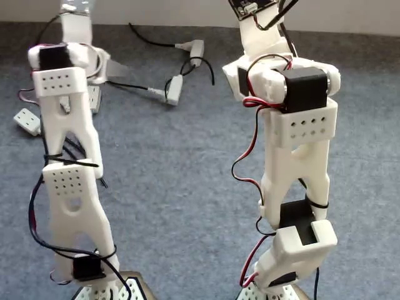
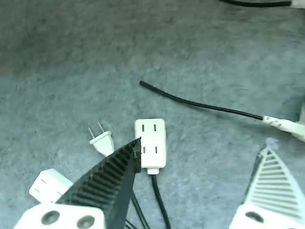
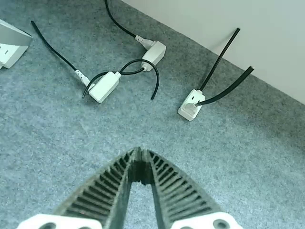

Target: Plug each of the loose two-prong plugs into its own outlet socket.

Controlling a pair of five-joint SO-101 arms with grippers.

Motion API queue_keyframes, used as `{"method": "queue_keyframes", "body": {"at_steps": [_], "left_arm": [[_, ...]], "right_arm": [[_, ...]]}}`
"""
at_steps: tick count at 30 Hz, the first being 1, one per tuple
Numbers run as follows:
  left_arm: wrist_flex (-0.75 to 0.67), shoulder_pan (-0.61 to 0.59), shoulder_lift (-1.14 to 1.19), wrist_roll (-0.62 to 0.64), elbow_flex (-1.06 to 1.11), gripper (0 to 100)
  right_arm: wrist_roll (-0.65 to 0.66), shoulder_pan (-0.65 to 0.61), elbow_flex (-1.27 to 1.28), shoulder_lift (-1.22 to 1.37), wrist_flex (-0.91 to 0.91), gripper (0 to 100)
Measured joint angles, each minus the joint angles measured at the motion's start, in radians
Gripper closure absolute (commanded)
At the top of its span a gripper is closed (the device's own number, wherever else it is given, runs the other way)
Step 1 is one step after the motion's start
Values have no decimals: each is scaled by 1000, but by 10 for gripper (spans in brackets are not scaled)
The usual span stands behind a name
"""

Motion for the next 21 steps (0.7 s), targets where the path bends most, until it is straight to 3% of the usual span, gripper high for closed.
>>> {"method": "queue_keyframes", "body": {"at_steps": [5,16,21], "left_arm": [[-8,-74,94,-54,2,638],[-199,-126,325,-61,2,639],[-215,-124,362,-64,2,725]], "right_arm": [[0,0,0,0,0,992],[0,0,0,0,0,992],[0,0,0,0,0,992]]}}
